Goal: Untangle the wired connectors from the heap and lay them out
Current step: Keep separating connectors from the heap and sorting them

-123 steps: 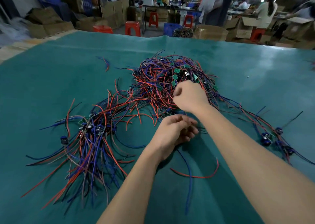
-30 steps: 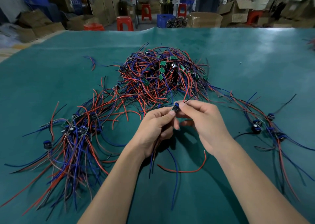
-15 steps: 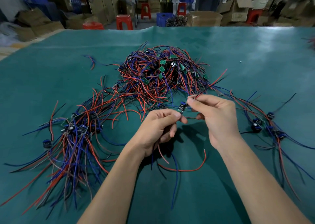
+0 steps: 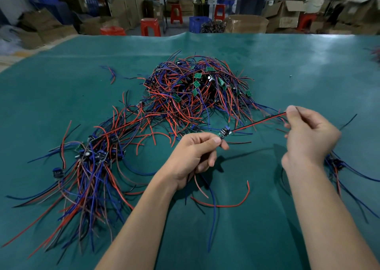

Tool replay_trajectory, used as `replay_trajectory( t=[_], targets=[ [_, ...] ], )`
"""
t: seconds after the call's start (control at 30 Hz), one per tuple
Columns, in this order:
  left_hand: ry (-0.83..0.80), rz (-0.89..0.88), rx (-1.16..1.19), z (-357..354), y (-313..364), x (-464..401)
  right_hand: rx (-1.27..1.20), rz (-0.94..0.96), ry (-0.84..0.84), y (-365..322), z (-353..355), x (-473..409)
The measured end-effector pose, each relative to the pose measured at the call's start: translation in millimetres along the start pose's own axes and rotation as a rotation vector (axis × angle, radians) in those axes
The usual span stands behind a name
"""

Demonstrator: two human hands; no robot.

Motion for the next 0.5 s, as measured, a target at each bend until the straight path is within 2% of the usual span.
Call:
replay_trajectory(
  t=[0.1, 0.17, 0.2, 0.27, 0.33, 0.37, 0.43, 0.5],
  targets=[
    [0.097, 0.010, 0.115, 5, 0, -1, -0.053, -0.012, 0.164, 0, 10, -5],
    [0.124, 0.010, 0.146, 6, 1, -2, -0.021, -0.085, 0.125, 3, 6, -3],
    [0.122, 0.007, 0.147, 5, 1, -1, 0.023, -0.140, 0.016, 6, -2, 2],
    [0.103, 0.008, 0.157, 3, 1, -1, 0.119, -0.251, -0.333, 14, -26, 26],
    [0.074, 0.018, 0.180, 1, 1, 0, 0.170, -0.292, -0.676, 20, -47, 57],
    [0.058, 0.022, 0.184, 0, 2, 0, 0.160, -0.286, -0.783, 22, -53, 70],
    [0.038, 0.031, 0.167, -1, 3, 2, 0.139, -0.238, -0.869, 23, -57, 80],
    [0.041, 0.022, 0.132, -2, 5, 2, 0.162, -0.171, -0.857, 22, -55, 78]
  ],
)
Point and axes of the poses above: each hand's wrist, its own x-axis away from the middle knuckle, its own z-axis out of the back of the hand, y = z × x, the point moved 4 cm from there along -x, towards the middle knuckle, and after that the axes turned 12 degrees about -x, right-handed, at the moved point
